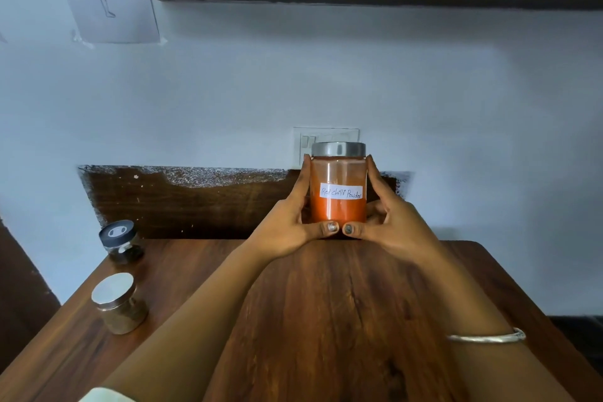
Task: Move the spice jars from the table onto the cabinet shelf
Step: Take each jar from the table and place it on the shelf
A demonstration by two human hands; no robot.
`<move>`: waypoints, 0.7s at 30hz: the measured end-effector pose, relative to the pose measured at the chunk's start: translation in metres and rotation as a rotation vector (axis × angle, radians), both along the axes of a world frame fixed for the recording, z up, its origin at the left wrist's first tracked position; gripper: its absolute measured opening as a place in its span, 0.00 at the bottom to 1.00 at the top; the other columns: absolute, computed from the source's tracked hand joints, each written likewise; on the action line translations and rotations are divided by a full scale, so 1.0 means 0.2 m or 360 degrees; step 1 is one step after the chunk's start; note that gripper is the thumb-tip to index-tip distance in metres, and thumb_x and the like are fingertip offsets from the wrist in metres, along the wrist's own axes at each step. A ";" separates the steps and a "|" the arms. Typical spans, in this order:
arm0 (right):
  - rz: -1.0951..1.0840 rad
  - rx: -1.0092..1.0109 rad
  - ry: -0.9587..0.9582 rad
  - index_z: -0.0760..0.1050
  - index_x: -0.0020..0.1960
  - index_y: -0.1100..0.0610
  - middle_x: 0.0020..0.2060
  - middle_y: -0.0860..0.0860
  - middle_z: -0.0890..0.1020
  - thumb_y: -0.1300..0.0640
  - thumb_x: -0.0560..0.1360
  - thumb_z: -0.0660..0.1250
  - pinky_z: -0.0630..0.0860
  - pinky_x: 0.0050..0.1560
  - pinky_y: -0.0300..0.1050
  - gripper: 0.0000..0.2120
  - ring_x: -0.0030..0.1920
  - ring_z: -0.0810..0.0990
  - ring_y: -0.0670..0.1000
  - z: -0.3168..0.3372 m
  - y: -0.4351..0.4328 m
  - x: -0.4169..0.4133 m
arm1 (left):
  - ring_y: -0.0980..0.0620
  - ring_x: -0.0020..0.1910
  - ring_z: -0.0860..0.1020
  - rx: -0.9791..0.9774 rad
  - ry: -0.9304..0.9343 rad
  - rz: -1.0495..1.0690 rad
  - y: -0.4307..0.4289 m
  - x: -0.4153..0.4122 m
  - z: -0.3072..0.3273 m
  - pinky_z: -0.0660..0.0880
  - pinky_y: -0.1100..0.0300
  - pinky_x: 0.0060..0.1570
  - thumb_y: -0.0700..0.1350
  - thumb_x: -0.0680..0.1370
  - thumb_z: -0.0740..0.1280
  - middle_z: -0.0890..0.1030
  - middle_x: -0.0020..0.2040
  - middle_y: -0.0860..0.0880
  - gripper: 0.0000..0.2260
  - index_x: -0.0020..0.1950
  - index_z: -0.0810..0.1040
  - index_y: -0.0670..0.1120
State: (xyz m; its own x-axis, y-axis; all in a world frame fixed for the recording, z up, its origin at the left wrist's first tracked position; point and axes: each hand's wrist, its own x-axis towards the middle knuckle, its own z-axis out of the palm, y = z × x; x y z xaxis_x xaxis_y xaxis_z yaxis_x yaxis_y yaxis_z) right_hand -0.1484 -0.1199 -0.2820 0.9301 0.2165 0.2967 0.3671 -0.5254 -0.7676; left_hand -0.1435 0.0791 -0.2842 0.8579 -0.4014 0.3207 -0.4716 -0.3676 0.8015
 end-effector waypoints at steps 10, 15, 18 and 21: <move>-0.0178 -0.0072 -0.0240 0.33 0.60 0.23 0.69 0.49 0.70 0.37 0.62 0.65 0.71 0.49 0.32 0.44 0.57 0.76 0.46 0.32 -0.28 0.06 | 0.60 0.57 0.73 0.0170 -0.0320 -0.0097 -0.33 0.22 0.34 0.69 0.80 0.44 0.64 0.67 0.67 0.65 0.73 0.53 0.46 0.66 0.30 0.72; -0.0252 -0.0074 -0.0416 0.31 0.61 0.25 0.72 0.47 0.66 0.40 0.66 0.66 0.70 0.48 0.34 0.45 0.61 0.76 0.50 0.52 -0.44 0.15 | 0.60 0.55 0.74 0.0149 -0.0532 -0.0088 -0.52 0.34 0.55 0.70 0.76 0.46 0.60 0.70 0.68 0.64 0.73 0.53 0.46 0.67 0.30 0.71; -0.0279 -0.0064 -0.0542 0.31 0.63 0.26 0.71 0.47 0.67 0.42 0.68 0.67 0.72 0.48 0.37 0.45 0.59 0.76 0.49 0.67 -0.54 0.22 | 0.62 0.53 0.75 0.0087 -0.0666 -0.0150 -0.64 0.42 0.72 0.73 0.78 0.45 0.54 0.71 0.70 0.66 0.72 0.50 0.47 0.70 0.32 0.66; -0.0279 -0.0055 -0.0671 0.32 0.67 0.29 0.70 0.49 0.69 0.41 0.69 0.66 0.73 0.51 0.41 0.45 0.55 0.76 0.46 0.83 -0.63 0.28 | 0.50 0.63 0.73 -0.0003 -0.0796 -0.0123 -0.75 0.48 0.90 0.77 0.55 0.57 0.51 0.72 0.71 0.66 0.71 0.46 0.48 0.75 0.35 0.59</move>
